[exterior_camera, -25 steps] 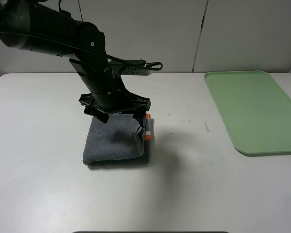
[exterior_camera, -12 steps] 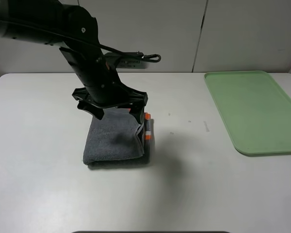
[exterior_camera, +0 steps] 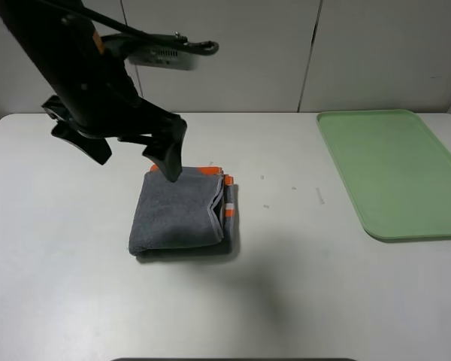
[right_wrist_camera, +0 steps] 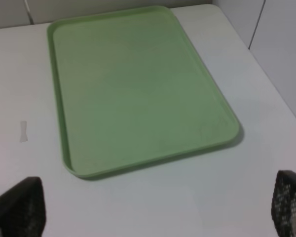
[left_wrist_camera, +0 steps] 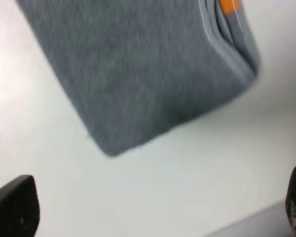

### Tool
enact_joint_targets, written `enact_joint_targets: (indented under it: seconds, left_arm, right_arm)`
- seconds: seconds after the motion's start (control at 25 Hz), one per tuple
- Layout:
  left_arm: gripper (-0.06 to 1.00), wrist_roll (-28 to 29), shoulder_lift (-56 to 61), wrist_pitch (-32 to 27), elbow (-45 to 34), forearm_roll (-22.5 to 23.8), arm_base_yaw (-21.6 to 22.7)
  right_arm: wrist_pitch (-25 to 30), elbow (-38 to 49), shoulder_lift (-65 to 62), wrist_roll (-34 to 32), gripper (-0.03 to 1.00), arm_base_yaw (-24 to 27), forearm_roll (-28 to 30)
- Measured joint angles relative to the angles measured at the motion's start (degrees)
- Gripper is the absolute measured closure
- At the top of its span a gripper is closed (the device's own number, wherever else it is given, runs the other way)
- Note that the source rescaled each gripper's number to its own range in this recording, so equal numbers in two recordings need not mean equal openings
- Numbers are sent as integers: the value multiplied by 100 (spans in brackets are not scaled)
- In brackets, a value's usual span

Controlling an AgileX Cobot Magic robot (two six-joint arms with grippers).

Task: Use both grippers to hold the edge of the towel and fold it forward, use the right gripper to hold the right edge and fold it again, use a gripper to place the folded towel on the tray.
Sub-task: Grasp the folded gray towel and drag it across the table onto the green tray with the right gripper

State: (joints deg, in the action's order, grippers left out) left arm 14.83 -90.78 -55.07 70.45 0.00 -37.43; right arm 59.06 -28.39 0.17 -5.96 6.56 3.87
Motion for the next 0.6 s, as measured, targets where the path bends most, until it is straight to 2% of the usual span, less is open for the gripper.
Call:
enact_joint_targets:
  seconds: [0.12, 0.28, 0.44, 0.6]
  left_arm:
    - [-5, -250, 469, -231, -144, 0, 0]
    - [-5, -527, 1469, -304, -803, 0, 0]
    - [-5, -657, 2333, -361, -1353, 0, 0]
    - [-5, -684, 3119, -785, -1877, 0, 0]
  right_arm:
    - [0, 0, 0, 0, -3, 0, 0]
    - [0, 0, 0, 0, -3, 0, 0]
    - [0, 0, 0, 0, -3, 0, 0]
    - [0, 0, 0, 0, -3, 0, 0]
